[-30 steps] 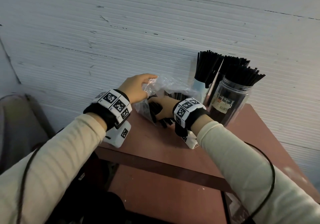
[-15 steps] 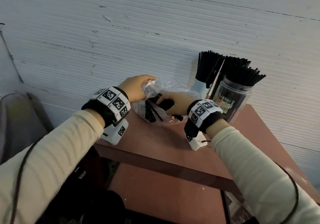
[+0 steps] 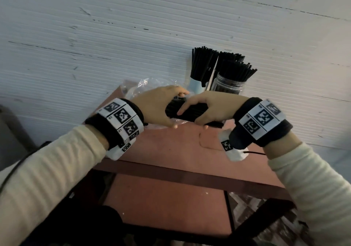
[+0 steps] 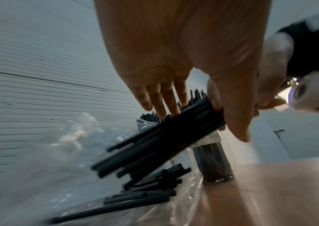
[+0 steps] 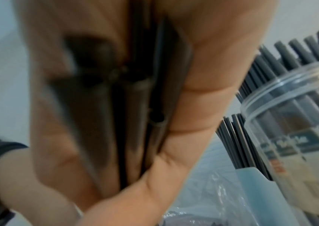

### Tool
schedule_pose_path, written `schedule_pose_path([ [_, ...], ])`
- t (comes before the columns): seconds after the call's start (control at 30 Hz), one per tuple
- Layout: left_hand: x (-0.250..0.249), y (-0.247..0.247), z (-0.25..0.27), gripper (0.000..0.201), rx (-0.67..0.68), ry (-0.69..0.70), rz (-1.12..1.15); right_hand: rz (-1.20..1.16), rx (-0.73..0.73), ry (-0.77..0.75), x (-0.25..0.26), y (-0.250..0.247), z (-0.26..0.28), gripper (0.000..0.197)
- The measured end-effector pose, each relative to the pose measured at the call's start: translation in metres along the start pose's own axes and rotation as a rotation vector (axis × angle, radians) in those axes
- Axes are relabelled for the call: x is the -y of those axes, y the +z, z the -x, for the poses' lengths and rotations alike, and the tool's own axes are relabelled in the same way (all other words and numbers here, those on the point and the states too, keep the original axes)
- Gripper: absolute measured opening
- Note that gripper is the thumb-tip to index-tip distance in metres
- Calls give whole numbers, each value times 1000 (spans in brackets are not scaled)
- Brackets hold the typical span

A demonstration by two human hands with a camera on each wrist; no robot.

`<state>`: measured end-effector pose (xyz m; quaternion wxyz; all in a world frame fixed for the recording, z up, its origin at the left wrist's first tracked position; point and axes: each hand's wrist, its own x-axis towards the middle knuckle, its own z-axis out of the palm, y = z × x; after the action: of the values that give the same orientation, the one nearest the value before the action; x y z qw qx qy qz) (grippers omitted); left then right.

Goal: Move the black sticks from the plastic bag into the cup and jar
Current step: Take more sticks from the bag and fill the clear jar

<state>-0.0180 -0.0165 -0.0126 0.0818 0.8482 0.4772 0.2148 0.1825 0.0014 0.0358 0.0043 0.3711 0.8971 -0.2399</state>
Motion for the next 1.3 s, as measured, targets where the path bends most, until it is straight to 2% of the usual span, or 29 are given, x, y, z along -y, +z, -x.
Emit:
schedule_pose_path([
  [0.1, -21, 14, -16, 55, 41, 20, -40, -48, 1, -31, 5, -4, 20, 48],
  [0.2, -34, 23, -26, 27, -94, -14, 30, -10, -84, -18, 2, -13, 41, 46],
  [0.3, -43, 30, -32, 29, -122, -80, 219, 25, -311, -22, -6, -28, 63, 41],
  [0.37, -48, 35, -37, 12, -156, -152, 377, 4, -532, -56, -8, -35, 74, 39],
  [0.43, -55, 41, -43, 20, -176, -157, 517, -48, -761, -125, -6, -37, 75, 39],
  [0.5, -63, 49, -49, 23, -172, -155, 650, -57, -894, -203, -3, -33, 68, 38],
  [0.6, -68, 60, -55, 20, -129, -165, 820, -31, -868, -214, -4, -21, 52, 38],
  [0.7, -68, 70, -54, 14, -67, -192, 867, 31, -798, -166, -13, -8, 43, 36],
  [0.8, -68, 73, -51, 13, -68, -207, 886, 65, -881, -204, -19, 0, 41, 30],
  [0.9, -69, 70, -53, 19, -72, -167, 938, 101, -994, -232, -21, 0, 40, 32],
  [0.97, -68, 68, -55, 21, -62, -188, 942, 81, -951, -211, -22, 0, 39, 33],
  [1.07, -64, 73, -57, 17, 16, -293, 933, 41, -872, -211, -22, 5, 36, 34],
  [1.2, -61, 78, -52, 9, 127, -341, 913, -17, -867, -232, -21, 13, 36, 40],
  [1.3, -62, 76, -51, 32, 120, -354, 846, -28, -888, -240, -19, 14, 39, 52],
])
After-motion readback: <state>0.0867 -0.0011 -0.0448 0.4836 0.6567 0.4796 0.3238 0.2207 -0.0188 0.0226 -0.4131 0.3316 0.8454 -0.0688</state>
